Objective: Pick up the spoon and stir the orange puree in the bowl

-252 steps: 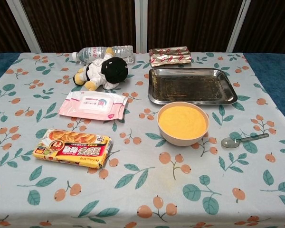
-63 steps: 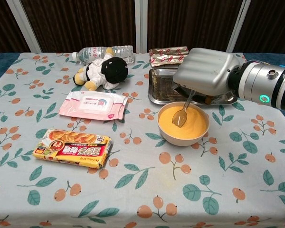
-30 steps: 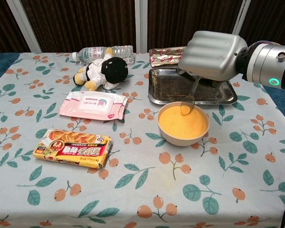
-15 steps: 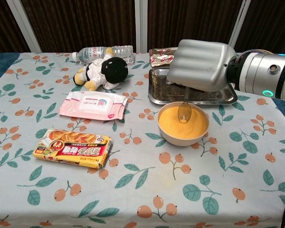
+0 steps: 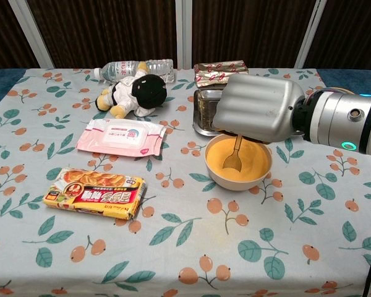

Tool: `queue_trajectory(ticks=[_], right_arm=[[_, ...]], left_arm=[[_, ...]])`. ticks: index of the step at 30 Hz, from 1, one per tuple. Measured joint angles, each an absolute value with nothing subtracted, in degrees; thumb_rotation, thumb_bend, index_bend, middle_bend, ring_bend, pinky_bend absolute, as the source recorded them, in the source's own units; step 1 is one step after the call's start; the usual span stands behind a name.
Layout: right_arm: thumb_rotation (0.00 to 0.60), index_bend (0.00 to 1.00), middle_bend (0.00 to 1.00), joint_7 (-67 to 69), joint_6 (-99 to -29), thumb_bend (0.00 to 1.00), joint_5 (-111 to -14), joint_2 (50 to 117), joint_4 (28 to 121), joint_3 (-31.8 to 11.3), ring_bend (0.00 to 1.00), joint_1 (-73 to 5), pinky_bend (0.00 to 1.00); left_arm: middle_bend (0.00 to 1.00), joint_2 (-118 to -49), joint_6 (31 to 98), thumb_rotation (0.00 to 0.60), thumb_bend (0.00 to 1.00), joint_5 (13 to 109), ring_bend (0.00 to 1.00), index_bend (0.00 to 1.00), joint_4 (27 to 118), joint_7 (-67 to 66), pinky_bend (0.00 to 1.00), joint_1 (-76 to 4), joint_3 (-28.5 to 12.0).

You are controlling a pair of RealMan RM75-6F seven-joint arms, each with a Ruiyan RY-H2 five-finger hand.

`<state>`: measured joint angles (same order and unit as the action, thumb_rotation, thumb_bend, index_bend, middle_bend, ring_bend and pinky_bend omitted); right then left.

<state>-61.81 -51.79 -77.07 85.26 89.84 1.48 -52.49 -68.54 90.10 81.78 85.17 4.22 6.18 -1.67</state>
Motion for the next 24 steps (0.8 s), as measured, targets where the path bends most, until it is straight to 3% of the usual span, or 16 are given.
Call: queue_trajectory(ticks=[17, 24], right_arm=[[0.6, 0.8, 1.0, -50.7, -52.13, 0.4, -67.31, 85.22, 89.42, -2.62, 1.0, -49.61, 1.0], [0.6, 0.8, 1.0, -47.63, -53.12, 0.4, -68.75, 84.3, 88.83, -3.5, 1.0, -49.29, 1.0]], left_arm=[[0.12, -68.34, 90.07, 0.6, 0.06, 82.14, 0.1, 0.23, 85.7, 3.59, 0.13, 5.86, -1.83], [0.12, -67.94, 90.16, 0.6, 0.06, 82.37, 0.1, 0.23, 86.59, 2.71, 0.13, 5.68, -1.88]])
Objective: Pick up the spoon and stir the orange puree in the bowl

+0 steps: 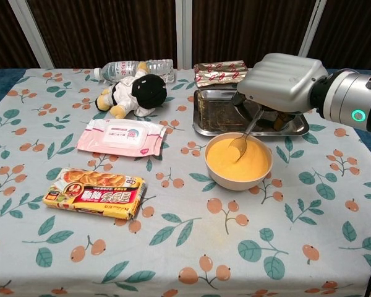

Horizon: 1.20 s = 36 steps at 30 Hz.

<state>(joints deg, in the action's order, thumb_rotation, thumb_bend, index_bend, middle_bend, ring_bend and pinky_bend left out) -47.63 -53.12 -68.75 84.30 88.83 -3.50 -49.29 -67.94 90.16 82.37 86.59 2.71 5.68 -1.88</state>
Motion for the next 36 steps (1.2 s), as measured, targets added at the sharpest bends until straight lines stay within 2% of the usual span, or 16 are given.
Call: queue_trajectory(ticks=[8, 17, 25, 36], right_arm=[[0.6, 0.8, 1.0, -50.24, -54.36, 0.4, -77.19, 84.06, 87.83, -1.84, 1.0, -50.41, 1.0], [0.6, 0.8, 1.0, -60.0, -55.14, 0.4, -87.01, 81.81, 87.73, 0.49, 1.0, -52.28, 1.0], [0.6, 0.8, 1.0, -65.06, -54.78, 0.4, -88.22, 79.66, 89.75, 0.12, 1.0, -52.3, 1.0], [0.6, 0.81, 1.0, -72.06, -55.18, 0.4, -87.05, 82.17, 91.82, -0.31, 1.0, -50.58, 1.0]], left_arm=[[0.12, -67.58, 90.53, 0.6, 0.06, 82.45, 0.1, 0.23, 87.18, 2.34, 0.13, 5.86, -1.79], [0.12, -67.72, 90.81, 0.6, 0.06, 82.39, 0.1, 0.23, 86.91, 2.85, 0.13, 6.24, -1.58], [0.12, -67.99, 90.75, 0.6, 0.06, 82.5, 0.1, 0.23, 86.46, 3.21, 0.13, 6.18, -1.61], [0.12, -68.27, 90.72, 0.6, 0.06, 82.44, 0.1, 0.23, 86.06, 3.56, 0.13, 6.28, -1.56]])
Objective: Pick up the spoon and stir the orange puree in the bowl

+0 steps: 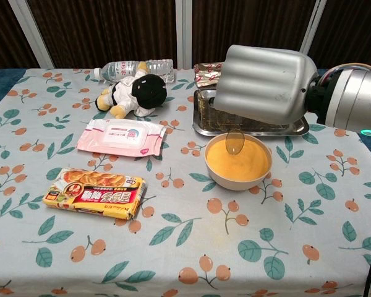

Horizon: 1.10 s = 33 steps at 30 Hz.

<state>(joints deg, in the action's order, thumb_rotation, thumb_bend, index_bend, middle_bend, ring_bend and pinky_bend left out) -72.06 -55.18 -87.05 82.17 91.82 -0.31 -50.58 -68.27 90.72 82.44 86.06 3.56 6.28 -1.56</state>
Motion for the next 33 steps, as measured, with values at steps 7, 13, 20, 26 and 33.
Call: queue_trajectory(ticks=[7, 13, 20, 26, 33], right_arm=[[0.6, 0.83, 1.0, -79.47, -54.79, 0.4, -84.46, 83.85, 91.45, -0.82, 1.0, -49.88, 1.0], [0.6, 0.83, 1.0, -81.81, -56.73, 0.4, -82.42, 83.99, 92.56, -1.59, 1.0, -48.59, 1.0], [0.6, 0.84, 1.0, -75.45, -58.76, 0.4, -81.54, 83.78, 92.48, -3.15, 1.0, -47.39, 1.0], [0.6, 0.84, 1.0, -64.73, -60.64, 0.4, -75.69, 84.28, 91.28, -7.37, 1.0, -45.95, 1.0], [0.6, 0.82, 1.0, -54.41, -59.43, 0.4, -62.98, 85.59, 88.69, -13.75, 1.0, -45.86, 1.0]], left_arm=[[0.12, -68.42, 90.62, 0.6, 0.06, 82.31, 0.1, 0.23, 85.77, 3.88, 0.13, 6.35, -1.54], [0.12, -68.49, 90.77, 0.6, 0.06, 82.53, 0.1, 0.23, 85.64, 3.92, 0.13, 6.31, -1.6], [0.12, -68.36, 90.78, 0.6, 0.06, 82.75, 0.1, 0.23, 85.98, 3.5, 0.13, 6.24, -1.53], [0.12, -68.07, 90.48, 0.6, 0.06, 82.98, 0.1, 0.23, 86.86, 2.55, 0.13, 5.95, -1.46], [0.12, -67.48, 90.35, 0.6, 0.06, 83.1, 0.1, 0.23, 88.53, 0.83, 0.13, 5.68, -1.44]])
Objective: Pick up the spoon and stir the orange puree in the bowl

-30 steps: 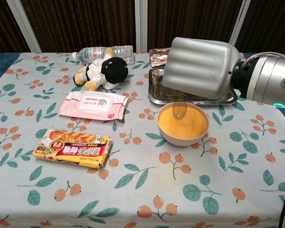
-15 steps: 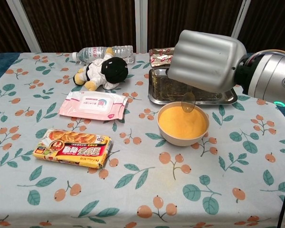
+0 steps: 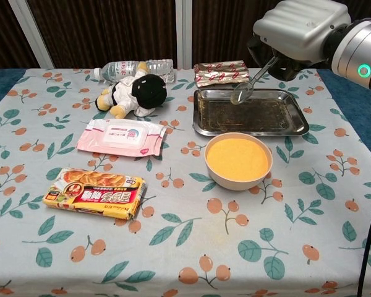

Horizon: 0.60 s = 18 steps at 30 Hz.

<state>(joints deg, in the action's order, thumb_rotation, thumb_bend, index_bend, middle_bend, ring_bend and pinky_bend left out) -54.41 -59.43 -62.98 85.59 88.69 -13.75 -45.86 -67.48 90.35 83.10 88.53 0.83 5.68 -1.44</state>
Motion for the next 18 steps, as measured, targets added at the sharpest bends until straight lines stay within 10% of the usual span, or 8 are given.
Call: queue_trajectory(ticks=[13, 18], right_arm=[[0.6, 0.6, 1.0, -45.89, -47.81, 0.4, -37.77, 92.41, 74.84, -18.19, 1.0, -51.38, 1.0], [0.6, 0.39, 1.0, -45.39, -45.37, 0.26, -30.46, 96.26, 67.73, -17.78, 1.0, -54.1, 1.0]], left_arm=[[0.12, -66.7, 89.97, 0.6, 0.06, 82.85, 0.1, 0.23, 90.55, -1.42, 0.13, 5.35, -1.37], [0.12, -66.51, 89.68, 0.6, 0.06, 82.66, 0.1, 0.23, 90.78, -1.75, 0.13, 5.23, -1.3]])
